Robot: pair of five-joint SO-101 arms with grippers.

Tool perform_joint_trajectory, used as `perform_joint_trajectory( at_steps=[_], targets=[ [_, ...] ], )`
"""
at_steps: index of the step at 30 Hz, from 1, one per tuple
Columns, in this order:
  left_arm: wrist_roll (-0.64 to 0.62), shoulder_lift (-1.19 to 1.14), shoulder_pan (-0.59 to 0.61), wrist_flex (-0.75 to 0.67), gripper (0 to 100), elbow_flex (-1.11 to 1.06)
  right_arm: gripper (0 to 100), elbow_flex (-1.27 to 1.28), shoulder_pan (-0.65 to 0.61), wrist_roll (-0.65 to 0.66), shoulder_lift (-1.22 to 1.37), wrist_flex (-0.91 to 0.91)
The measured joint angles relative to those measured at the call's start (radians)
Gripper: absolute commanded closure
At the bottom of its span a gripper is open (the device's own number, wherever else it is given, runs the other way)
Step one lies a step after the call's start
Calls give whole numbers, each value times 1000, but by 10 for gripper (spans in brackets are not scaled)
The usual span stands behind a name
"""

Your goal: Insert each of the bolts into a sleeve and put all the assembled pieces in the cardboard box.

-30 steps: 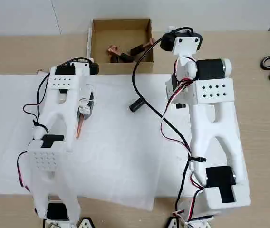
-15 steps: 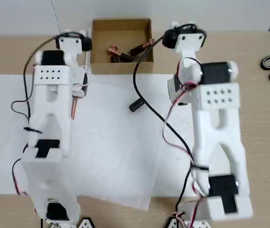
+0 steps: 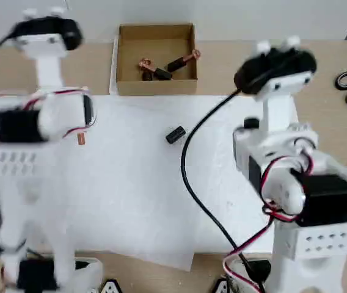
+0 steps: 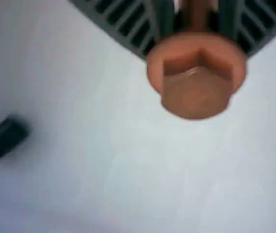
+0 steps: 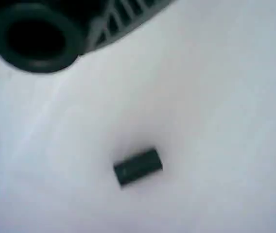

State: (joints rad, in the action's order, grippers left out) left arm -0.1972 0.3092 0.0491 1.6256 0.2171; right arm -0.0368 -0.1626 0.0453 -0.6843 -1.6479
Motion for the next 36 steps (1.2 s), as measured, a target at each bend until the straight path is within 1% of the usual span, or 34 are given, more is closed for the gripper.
perform_joint_trajectory(
  at_steps=[3,6,9,12,15,17,20,26,31,36],
  targets=[
    [-100,152,-52,-104,994,-140,994,195,-44,-66,-94,120],
    [-158,279,-133,-235,994,-295,994,399,-117,-166,-215,298],
    [-207,376,-199,-397,994,-453,994,618,-213,-193,-334,488],
    [-226,445,-241,-559,994,-609,994,853,-278,-176,-439,646],
    [-227,497,-265,-692,994,-723,995,1062,-322,-81,-528,792],
    [-227,520,-281,-746,994,-764,995,1171,-345,-32,-580,870],
    [-227,529,-307,-773,994,-787,995,1306,-374,-11,-663,933],
    [-247,529,-359,-779,994,-790,995,1490,-439,-6,-861,957],
    [-276,529,-417,-767,994,-790,995,1576,-440,-6,-1003,957],
    [-279,529,-473,-746,994,-802,995,1620,-440,-64,-1045,957]
  ],
)
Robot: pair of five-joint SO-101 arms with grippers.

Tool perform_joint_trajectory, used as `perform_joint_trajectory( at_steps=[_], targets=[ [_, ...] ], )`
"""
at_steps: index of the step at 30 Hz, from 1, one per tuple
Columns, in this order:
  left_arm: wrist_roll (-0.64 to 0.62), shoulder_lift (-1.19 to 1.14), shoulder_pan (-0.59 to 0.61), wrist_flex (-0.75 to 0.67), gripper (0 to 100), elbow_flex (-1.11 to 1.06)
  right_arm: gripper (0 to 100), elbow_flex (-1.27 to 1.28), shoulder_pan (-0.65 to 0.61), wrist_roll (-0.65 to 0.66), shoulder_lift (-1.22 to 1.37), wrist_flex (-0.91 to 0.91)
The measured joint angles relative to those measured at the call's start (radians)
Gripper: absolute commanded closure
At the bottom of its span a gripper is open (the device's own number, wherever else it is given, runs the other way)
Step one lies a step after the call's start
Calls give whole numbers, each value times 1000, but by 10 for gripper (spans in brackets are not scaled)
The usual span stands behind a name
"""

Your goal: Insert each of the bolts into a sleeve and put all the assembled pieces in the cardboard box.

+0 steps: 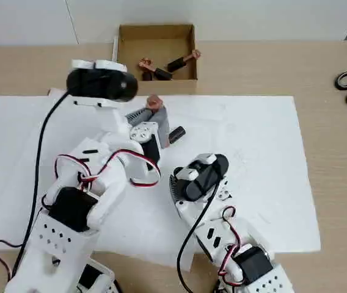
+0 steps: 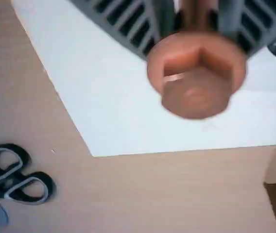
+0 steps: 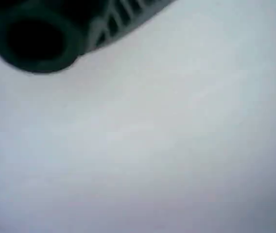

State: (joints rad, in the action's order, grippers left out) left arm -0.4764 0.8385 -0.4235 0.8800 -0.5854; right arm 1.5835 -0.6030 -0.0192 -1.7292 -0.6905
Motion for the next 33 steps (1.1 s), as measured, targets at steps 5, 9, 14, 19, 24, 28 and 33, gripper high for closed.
perform_joint_trajectory(
  at_steps=[5,9,14,19,24,28,33],
  targets=[
    [0,-2,-40,2,994,-77,995,2,0,-12,-3,0],
    [0,-2,-66,2,994,-92,995,2,0,-12,-6,0],
    [0,-2,-94,2,994,-92,995,2,0,-12,-6,0],
    [0,-2,-95,2,994,-92,995,2,0,-49,-6,0],
    [0,-2,-95,-2,994,-129,995,2,0,-74,-6,0],
    [0,-2,-95,-46,994,-190,995,2,0,-80,-6,0],
    [0,-2,-97,-66,994,-195,995,2,0,-80,-6,0]
  ],
)
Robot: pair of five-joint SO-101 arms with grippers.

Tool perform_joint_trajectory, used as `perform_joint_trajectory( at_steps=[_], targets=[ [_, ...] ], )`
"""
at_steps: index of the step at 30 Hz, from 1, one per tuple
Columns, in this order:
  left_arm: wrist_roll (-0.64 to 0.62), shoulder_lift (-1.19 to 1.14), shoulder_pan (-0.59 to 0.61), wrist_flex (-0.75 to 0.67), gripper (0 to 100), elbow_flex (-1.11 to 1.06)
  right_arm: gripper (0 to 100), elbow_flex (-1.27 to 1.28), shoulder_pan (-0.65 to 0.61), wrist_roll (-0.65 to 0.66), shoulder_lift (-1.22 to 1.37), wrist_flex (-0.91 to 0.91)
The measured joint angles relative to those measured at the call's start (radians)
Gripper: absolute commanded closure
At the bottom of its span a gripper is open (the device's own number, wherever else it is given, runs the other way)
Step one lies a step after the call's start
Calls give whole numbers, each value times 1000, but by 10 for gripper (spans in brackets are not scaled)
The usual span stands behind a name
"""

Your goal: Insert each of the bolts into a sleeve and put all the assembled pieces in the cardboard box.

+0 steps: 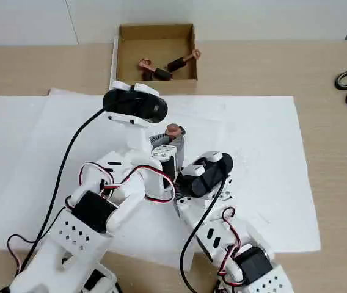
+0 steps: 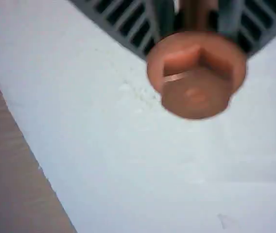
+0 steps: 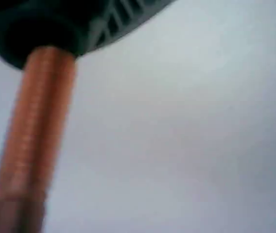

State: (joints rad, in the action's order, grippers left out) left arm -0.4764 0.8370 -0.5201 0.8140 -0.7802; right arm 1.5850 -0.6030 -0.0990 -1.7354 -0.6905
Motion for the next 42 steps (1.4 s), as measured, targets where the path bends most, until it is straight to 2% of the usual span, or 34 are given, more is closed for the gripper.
perform_joint_trajectory(
  at_steps=[29,33,42],
  targets=[
    [28,2,-32,-48,994,-71,995,2,3,0,0,0],
    [77,2,-37,-9,994,-71,995,3,-2,0,0,0],
    [86,3,-40,110,994,-71,995,2,-3,-2,0,0]
  ],
)
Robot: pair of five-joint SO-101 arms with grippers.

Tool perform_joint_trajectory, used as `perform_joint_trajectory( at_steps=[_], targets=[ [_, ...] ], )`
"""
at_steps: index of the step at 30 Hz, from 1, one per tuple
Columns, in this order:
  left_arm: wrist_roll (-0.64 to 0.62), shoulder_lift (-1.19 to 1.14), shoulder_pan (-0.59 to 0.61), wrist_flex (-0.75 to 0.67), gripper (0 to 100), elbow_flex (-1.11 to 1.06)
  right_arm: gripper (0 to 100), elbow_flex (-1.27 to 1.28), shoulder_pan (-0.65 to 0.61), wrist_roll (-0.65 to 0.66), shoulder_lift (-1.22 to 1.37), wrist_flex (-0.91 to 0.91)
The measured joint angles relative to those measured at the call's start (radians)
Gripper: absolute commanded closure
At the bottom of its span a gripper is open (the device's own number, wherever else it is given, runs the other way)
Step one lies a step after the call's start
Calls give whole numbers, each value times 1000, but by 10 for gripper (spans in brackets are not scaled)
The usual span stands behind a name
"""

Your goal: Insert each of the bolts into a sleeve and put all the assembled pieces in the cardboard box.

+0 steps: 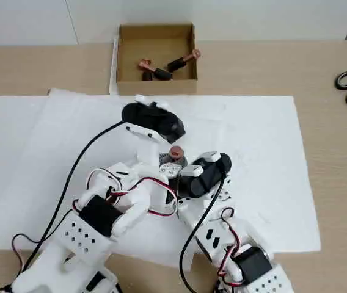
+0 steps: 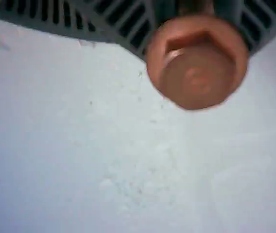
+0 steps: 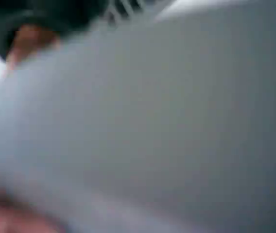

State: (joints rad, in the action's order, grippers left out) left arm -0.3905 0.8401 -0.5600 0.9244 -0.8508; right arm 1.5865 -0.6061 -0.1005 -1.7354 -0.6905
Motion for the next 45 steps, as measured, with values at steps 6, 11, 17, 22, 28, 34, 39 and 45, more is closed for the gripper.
perform_joint_trajectory(
  at_steps=[6,11,17,22,28,34,39,45],
  targets=[
    [0,-2,-48,71,989,-3,995,-2,-3,2,-2,0],
    [5,-2,-57,81,897,-2,995,-2,-3,2,-3,0],
    [-2,0,-32,195,761,26,995,2,-2,2,-2,-2],
    [0,0,43,359,750,144,995,0,0,2,-2,-2],
    [0,0,215,523,750,276,995,0,0,2,-2,-2],
    [2,0,450,646,750,381,995,0,118,2,-2,-21],
    [101,0,614,709,750,388,995,-97,227,44,17,-58],
    [321,0,692,709,751,388,995,-396,245,92,293,-58]
  ],
)
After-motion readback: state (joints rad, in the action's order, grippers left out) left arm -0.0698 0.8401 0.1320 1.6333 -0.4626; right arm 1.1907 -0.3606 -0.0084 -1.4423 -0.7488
